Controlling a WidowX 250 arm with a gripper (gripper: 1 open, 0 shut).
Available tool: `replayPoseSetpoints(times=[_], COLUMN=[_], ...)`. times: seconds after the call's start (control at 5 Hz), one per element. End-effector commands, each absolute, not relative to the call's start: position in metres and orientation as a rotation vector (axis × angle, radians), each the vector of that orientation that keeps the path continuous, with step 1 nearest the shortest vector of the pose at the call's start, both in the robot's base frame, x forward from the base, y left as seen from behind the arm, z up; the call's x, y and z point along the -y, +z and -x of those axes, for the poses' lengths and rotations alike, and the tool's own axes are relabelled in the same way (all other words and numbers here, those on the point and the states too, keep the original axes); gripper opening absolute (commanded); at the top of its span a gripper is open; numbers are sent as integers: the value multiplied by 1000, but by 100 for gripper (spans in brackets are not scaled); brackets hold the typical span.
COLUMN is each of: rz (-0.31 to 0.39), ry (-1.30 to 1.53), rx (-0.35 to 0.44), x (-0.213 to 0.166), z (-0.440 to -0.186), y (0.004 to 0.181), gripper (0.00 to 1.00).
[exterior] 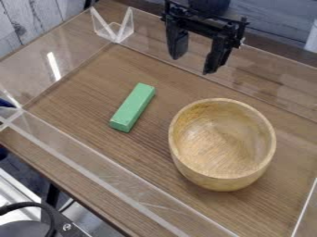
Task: Put the green block in the brown bowl
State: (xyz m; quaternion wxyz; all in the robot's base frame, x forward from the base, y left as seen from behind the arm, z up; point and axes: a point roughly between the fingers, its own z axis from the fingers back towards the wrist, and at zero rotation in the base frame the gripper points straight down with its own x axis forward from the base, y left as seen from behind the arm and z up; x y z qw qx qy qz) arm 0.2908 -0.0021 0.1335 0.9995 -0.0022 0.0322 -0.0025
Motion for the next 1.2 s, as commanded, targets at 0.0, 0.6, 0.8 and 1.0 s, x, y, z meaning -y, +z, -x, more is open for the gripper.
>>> replayPoseSetpoints(times=[0.0, 0.6, 0.8, 1.0], rz=[0, -8, -10, -4], ry=[-7, 23, 28, 21], rx=[-82, -70, -66, -66], x=[-6, -73, -83, -89], z=[-286, -243, -238, -237], y=[127, 107, 97, 87], gripper=[100, 100, 100, 100])
